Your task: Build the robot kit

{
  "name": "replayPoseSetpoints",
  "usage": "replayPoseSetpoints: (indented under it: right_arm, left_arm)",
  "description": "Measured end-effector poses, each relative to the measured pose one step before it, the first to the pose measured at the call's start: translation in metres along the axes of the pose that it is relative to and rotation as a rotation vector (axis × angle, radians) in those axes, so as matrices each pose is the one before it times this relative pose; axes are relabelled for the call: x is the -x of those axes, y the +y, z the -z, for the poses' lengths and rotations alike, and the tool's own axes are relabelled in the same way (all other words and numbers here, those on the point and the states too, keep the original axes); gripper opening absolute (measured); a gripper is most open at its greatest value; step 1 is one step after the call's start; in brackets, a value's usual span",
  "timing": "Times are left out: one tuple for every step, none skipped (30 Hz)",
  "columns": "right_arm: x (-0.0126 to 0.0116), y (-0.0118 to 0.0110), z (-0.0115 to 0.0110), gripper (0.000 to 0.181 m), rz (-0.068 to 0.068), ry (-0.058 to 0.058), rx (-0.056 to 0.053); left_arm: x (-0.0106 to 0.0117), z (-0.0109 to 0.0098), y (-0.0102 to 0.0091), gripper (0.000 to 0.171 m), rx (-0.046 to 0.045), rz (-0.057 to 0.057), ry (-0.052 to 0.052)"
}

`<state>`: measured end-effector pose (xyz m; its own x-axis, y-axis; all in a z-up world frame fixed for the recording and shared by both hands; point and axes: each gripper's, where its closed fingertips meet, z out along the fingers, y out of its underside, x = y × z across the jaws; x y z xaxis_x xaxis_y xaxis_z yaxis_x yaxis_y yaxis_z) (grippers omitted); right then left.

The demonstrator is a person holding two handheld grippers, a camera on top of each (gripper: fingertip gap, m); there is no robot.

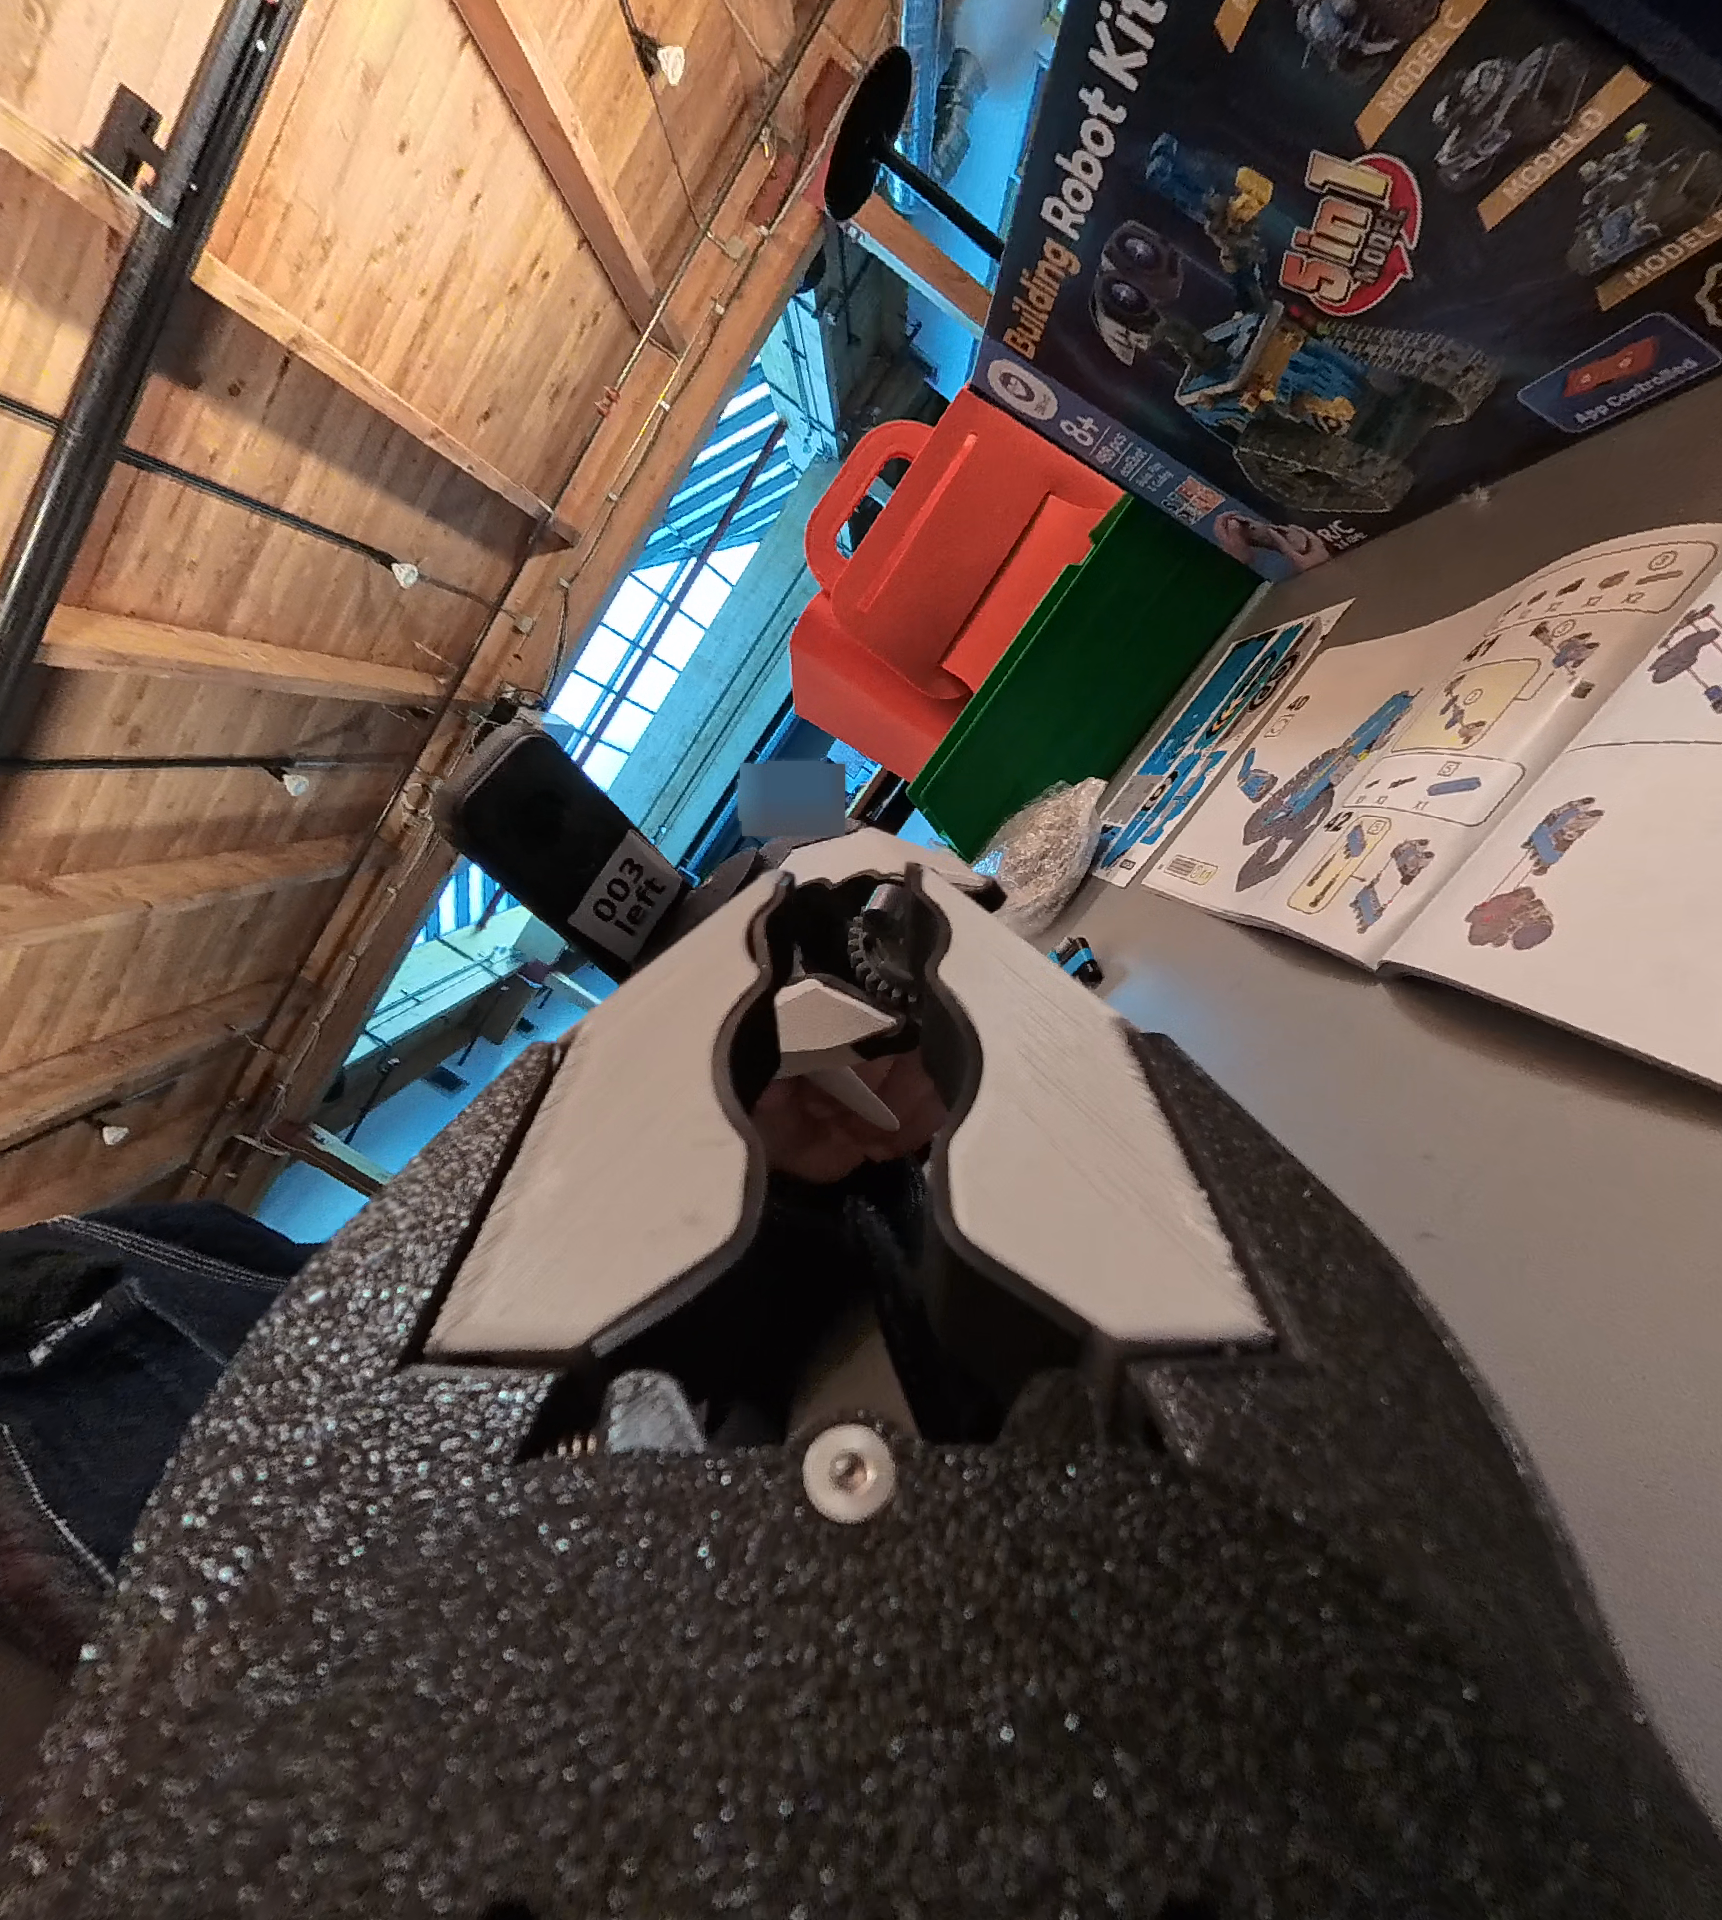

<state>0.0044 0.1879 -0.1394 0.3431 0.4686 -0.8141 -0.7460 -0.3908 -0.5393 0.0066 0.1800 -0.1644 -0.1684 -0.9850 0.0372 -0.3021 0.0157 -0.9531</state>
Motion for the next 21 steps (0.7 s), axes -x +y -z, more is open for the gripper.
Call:
replayPoseSetpoints:
  right_arm:
    - [-0.00001, 0.00153, -0.00024, 0.017, 0.0012, -0.0029, 0.0104]
    - [-0.0007, 0.00194, -0.00037, 0.016, 0.0063, 0.0033, 0.0133]
    - [0.0007, -0.00087, 0.00019, 0.017, 0.0066, -0.0012, -0.0048]
    - [0.00122, -0.00071, 0.00016, 0.019, 0.002, -0.0057, -0.0035]
    - [0.00051, 0.0001, -0.00009, 0.021, -0.0018, -0.0017, 0.0012]
    - [-0.00037, 0.00091, -0.0004, 0.023, -0.0029, 0.0013, 0.0059]
    - [0.00036, 0.00115, -0.00056, 0.024, -0.0027, -0.0033, 0.0061]
    - [0.00058, 0.00015, -0.00044, 0.026, -0.0026, -0.0043, -0.0016]
    - [-0.00051, 0.00057, -0.00027, 0.026, -0.0009, 0.0034, 0.0025]
    - [-0.00163, 0.0006, 0.0001, 0.023, 0.0032, 0.0096, 0.0044]
    - [-0.00154, 0.00012, 0.00052, 0.018, 0.0056, 0.0081, 0.0031]
    - [-0.00138, 0.00002, 0.00051, 0.014, 0.0043, 0.0068, 0.0013]
    - [-0.00111, 0.00009, 0.0004, 0.012, 0.0006, 0.0049, 0.0015]
    - [0.00011, -0.00006, 0.0, 0.012, -0.0039, -0.0029, -0.0008]
    - [0.00061, 0.00006, -0.00014, 0.012, -0.0057, -0.0056, -0.0013]
    - [-0.00068, 0.00026, 0.00003, 0.011, -0.0021, 0.0027, 0.0002]
    - [-0.00094, 0.00006, 0.00004, 0.011, 0.0009, 0.0039, 0.0001]
    - [-0.00032, -0.00026, 0.00014, 0.011, -0.0021, 0.0014, -0.0011]
    - [-0.00009, -0.0008, 0.00028, 0.013, -0.002, 0.0002, -0.0036]
    - [-0.00061, -0.00134, 0.0006, 0.015, -0.0026, 0.0033, -0.0074]
    - [-0.00045, -0.00085, 0.00049, 0.016, -0.0015, 0.0017, -0.0035]
  left_arm:
    - [-0.00009, -0.00001, 0.00031, 0.028, 0.00103, 0.0031, 0.0021]
    - [0.00001, -0.00006, 0.00043, 0.028, 0.00141, 0.0054, 0.0025]
    - [0.00049, 0.00005, 0.0001, 0.028, -0.00069, 0.0056, 0.0001]
    - [0.00024, 0.00016, -0.00046, 0.028, -0.00372, 0.0088, 0.0028]
    - [-0.00023, 0.0004, -0.0006, 0.028, -0.00431, 0.0116, 0.0066]
    - [-0.00038, 0.0004, -0.00086, 0.028, -0.00562, 0.0093, 0.0072]
    - [-0.00021, 0.00044, -0.00075, 0.028, -0.00508, 0.0057, 0.0041]
    - [0.00013, 0.00019, -0.00009, 0.028, -0.00009, 0.0023, 0.0005]
    - [0.00003, 0.00005, 0.00037, 0.028, 0.00218, 0.0002, 0.0006]
    - [-0.00023, 0.00007, -0.00006, 0.028, -0.00058, 0.0004, 0.002]
    - [-0.00081, -0.00017, -0.00045, 0.028, -0.00253, 0.0019, 0.0041]
    - [-0.00085, -0.0002, -0.00029, 0.028, -0.00154, -0.0002, 0.0019]
    - [-0.00026, -0.00011, -0.00015, 0.028, -0.00025, -0.0073, -0.0031]
    - [-0.00013, -0.00011, 0.00003, 0.028, 0.00015, -0.0124, -0.005]
    - [-0.0005, 0.00011, -0.00029, 0.028, -0.00082, -0.0069, -0.0006]
    - [-0.00015, 0.00019, -0.00057, 0.028, -0.00236, 0.0034, 0.0017]
    - [-0.00019, 0.00017, -0.00028, 0.028, -0.00138, 0.0052, 0.0035]
    - [-0.00007, 0.00013, -0.00009, 0.028, -0.00255, 0.0013, 0.0024]
    - [0.0001, 0.00003, -0.00041, 0.028, -0.00356, -0.0009, -0.0007]
    - [0.00019, 0.0001, -0.0005, 0.028, -0.0028, -0.0016, -0.0025]
    - [-0.00042, 0.00012, -0.00042, 0.028, -0.00053, -0.001, 0.0017]
